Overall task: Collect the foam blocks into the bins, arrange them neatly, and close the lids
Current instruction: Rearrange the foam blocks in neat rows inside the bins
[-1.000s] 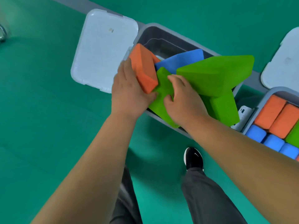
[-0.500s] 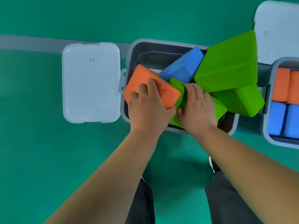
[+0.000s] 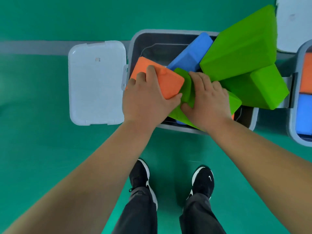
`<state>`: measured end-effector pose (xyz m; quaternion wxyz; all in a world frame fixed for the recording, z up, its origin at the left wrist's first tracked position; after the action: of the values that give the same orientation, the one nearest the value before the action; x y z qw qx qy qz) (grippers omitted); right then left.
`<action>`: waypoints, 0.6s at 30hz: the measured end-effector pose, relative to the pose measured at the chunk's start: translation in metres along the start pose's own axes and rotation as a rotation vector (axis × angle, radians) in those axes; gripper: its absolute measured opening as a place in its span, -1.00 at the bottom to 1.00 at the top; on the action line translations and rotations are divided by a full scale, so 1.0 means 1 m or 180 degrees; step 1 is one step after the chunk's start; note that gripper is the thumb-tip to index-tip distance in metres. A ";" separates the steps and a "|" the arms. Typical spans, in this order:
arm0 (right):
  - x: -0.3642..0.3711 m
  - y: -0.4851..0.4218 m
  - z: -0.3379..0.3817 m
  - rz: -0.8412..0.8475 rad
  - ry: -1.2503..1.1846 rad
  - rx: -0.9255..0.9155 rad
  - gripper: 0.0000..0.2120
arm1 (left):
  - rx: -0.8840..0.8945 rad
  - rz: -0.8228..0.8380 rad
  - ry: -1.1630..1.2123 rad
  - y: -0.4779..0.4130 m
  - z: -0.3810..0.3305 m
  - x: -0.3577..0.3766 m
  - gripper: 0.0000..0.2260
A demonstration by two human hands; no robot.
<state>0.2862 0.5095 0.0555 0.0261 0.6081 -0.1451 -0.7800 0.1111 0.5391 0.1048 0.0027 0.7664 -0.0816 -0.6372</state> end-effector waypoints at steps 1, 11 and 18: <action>0.000 -0.001 -0.001 0.0004 0.0045 -0.0013 -0.12 | -0.0013 -0.0008 -0.0007 -0.001 -0.002 0.002 -0.14; -0.023 -0.032 0.027 0.0206 -0.0113 0.0049 -0.59 | 0.0360 0.0130 0.0110 -0.016 0.018 -0.014 -0.21; -0.044 -0.069 0.060 0.0629 0.0184 -0.0142 -0.78 | 0.0698 0.0447 -0.0155 -0.062 0.033 -0.036 -0.34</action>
<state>0.2496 0.5966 0.0924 0.1206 0.6124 -0.1862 -0.7588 0.0801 0.6084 0.1267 -0.0385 0.7388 -0.2041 -0.6411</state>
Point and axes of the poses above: each hand's wrist, its own y-axis away from the middle knuckle, its own x-axis out of the palm, z = x × y, the point moved 2 cm from there along -y, towards the middle knuckle, and after that the axes turned 7 degrees about x, right-handed, at the moved point
